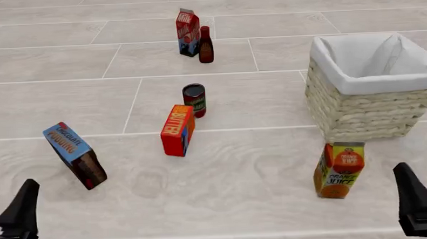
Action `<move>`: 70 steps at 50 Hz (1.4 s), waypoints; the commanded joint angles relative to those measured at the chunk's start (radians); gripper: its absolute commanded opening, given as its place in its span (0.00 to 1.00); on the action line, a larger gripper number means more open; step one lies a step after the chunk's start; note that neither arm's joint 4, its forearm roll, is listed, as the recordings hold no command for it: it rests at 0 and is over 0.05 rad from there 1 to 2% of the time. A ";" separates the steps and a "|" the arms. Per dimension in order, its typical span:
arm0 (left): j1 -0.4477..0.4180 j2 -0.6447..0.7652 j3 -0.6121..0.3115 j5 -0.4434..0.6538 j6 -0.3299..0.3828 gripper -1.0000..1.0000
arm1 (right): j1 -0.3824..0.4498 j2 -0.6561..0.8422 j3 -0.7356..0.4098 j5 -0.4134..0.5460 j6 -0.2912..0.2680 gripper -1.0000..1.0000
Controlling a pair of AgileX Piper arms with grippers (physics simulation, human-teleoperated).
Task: Pick the tomato sauce and place it in the basket.
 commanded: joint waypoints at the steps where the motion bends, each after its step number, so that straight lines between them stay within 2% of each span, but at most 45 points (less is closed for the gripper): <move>1: 0.000 0.005 -0.003 -0.001 0.000 1.00 | 0.000 0.004 0.002 0.006 -0.001 1.00; 21: 0.000 0.005 -0.003 -0.001 0.000 1.00 | 0.003 0.025 0.002 -0.002 0.017 1.00; 24: 0.000 0.005 -0.003 -0.001 0.000 1.00 | 0.008 0.024 -0.004 -0.005 0.047 1.00; 27: 0.000 0.005 -0.003 -0.001 0.000 1.00 | 0.017 0.101 -0.051 -0.019 0.045 1.00; 30: 0.000 0.005 -0.003 -0.001 0.000 1.00 | 0.024 0.222 -0.170 -0.014 0.027 1.00; 31: 0.000 0.005 -0.003 -0.001 0.000 1.00 | 0.024 0.224 -0.171 -0.015 0.027 1.00; 32: 0.000 0.005 -0.003 -0.001 0.000 1.00 | 0.066 0.307 -0.269 0.020 0.008 1.00; 33: 0.000 0.005 -0.003 -0.001 0.000 1.00 | 0.066 0.308 -0.270 0.020 0.008 1.00; 35: 0.000 0.005 -0.003 -0.001 0.000 1.00 | 0.130 0.448 -0.422 0.096 -0.057 1.00; 37: 0.000 0.005 -0.003 -0.001 0.000 1.00 | 0.079 0.471 -0.563 0.164 -0.149 1.00; 38: 0.000 0.005 -0.003 -0.001 0.000 1.00 | 0.073 0.480 -0.620 0.188 -0.171 1.00; 39: 0.000 0.005 -0.003 -0.001 0.000 1.00 | 0.080 0.490 -0.681 0.210 -0.164 1.00; 40: 0.000 0.005 -0.003 -0.001 0.000 1.00 | 0.126 0.562 -0.769 0.257 -0.136 1.00; 42: 0.000 0.005 -0.003 -0.001 0.000 1.00 | 0.201 0.626 -0.898 0.301 -0.199 1.00; 43: 0.000 0.005 -0.003 -0.001 0.000 1.00 | 0.205 0.642 -0.951 0.310 -0.186 1.00; 45: 0.000 0.005 -0.003 -0.001 0.000 1.00 | 0.234 0.718 -1.080 0.342 -0.219 1.00; 47: 0.000 0.005 -0.003 -0.001 0.000 1.00 | 0.258 0.739 -1.120 0.339 -0.216 1.00; 49: 0.000 0.005 -0.003 -0.001 0.000 1.00 | 0.303 0.847 -1.212 0.345 -0.272 1.00; 50: 0.000 0.005 -0.003 -0.001 0.000 1.00 | 0.348 0.913 -1.260 0.371 -0.267 1.00; 52: 0.000 0.005 -0.003 -0.001 0.000 1.00 | 0.316 1.021 -1.376 0.361 -0.200 1.00; 53: 0.000 0.005 -0.003 -0.001 0.000 1.00 | 0.328 1.081 -1.427 0.381 -0.200 1.00; 54: 0.000 0.005 -0.003 -0.001 0.000 1.00 | 0.366 1.183 -1.522 0.437 -0.142 1.00; 55: 0.000 0.005 -0.003 -0.001 0.000 1.00 | 0.366 1.184 -1.525 0.438 -0.142 1.00; 56: 0.000 0.005 -0.003 -0.001 0.000 1.00 | 0.414 1.318 -1.650 0.506 -0.135 1.00; 57: 0.000 0.005 -0.003 -0.001 0.000 1.00 | 0.414 1.320 -1.655 0.509 -0.135 1.00; 58: 0.000 0.005 -0.003 -0.001 0.000 1.00 | 0.456 1.364 -1.702 0.540 -0.136 1.00; 59: 0.000 0.005 -0.003 -0.001 0.000 1.00 | 0.416 1.414 -1.758 0.557 -0.150 1.00; 60: 0.000 0.005 -0.003 -0.001 0.000 1.00 | 0.467 1.478 -1.831 0.603 -0.176 1.00; 61: 0.000 0.005 -0.003 -0.001 0.000 1.00 | 0.477 1.521 -1.874 0.625 -0.217 1.00; 62: 0.000 0.005 -0.003 -0.001 0.000 1.00 | 0.455 1.563 -1.940 0.645 -0.183 1.00; 63: 0.000 0.005 -0.003 -0.001 0.000 1.00 | 0.463 1.628 -2.022 0.686 -0.207 1.00; 64: 0.000 0.005 -0.003 -0.001 0.000 1.00 | 0.461 1.664 -2.077 0.702 -0.200 1.00; 65: 0.000 0.005 -0.003 -0.001 0.000 1.00 | 0.461 1.666 -2.081 0.704 -0.200 1.00; 67: 0.000 0.005 -0.003 -0.001 0.000 1.00 | 0.477 1.856 -2.364 0.842 -0.158 1.00; 69: 0.000 0.005 -0.003 -0.001 0.000 1.00 | 0.462 1.977 -2.563 0.929 -0.162 1.00; 70: 0.000 0.005 -0.003 -0.001 0.000 1.00 | 0.462 1.996 -2.604 0.951 -0.162 1.00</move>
